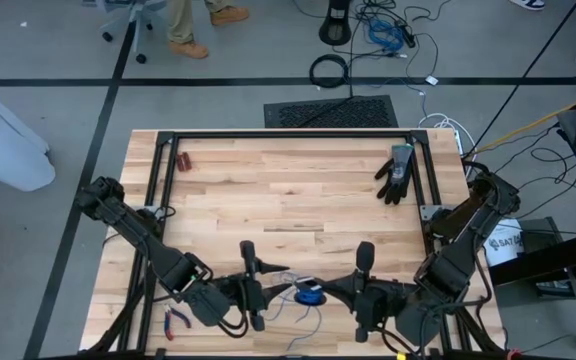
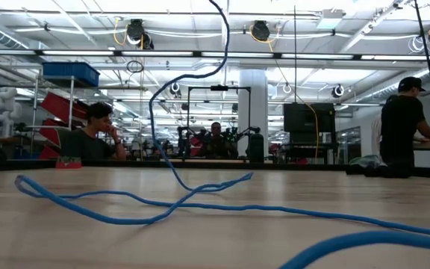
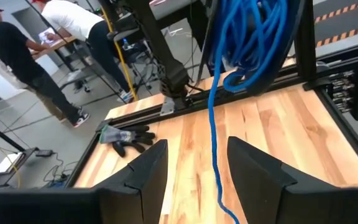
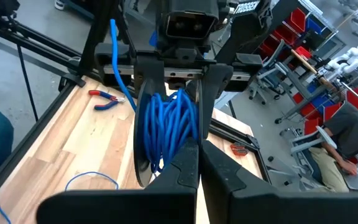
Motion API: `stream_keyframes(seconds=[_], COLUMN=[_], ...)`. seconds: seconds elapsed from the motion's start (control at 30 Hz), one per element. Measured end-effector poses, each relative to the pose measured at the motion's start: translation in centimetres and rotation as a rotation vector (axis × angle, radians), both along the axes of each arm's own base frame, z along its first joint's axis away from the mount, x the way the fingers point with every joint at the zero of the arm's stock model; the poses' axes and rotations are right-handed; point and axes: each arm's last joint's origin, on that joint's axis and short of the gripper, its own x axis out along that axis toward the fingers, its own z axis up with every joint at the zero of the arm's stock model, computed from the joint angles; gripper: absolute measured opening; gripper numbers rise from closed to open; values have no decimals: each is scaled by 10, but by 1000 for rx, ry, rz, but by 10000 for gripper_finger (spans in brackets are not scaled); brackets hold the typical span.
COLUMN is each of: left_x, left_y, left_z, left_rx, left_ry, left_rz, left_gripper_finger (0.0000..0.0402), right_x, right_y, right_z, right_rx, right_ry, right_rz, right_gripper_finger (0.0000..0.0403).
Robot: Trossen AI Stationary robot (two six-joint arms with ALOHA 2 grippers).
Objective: Coil cords
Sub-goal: Uncoil the blue wire from the spool
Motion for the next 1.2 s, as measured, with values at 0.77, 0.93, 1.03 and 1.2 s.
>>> stream_keyframes(seconds=[0.77, 0.93, 1.03, 1.2], left_x=[-8, -22, -27, -30], left_y=[-13, -29, -37, -42], left_z=[13, 26, 34, 39], left_rx=[28, 46, 37, 22], left_ry=[-26, -84, -140, -178], left_rz=[-24, -27, -55, -101], left_gripper_finger=[4, 3, 3, 2], right_x=[0, 0, 3, 11], right_y=[-1, -6, -10, -19], right_z=[-2, -5, -5, -5], right_rx=[-12, -24, -14, 18], right_ry=[14, 18, 18, 13], right_rz=[-8, -74, -92, -134], right_gripper_finger=[0, 0, 0, 0])
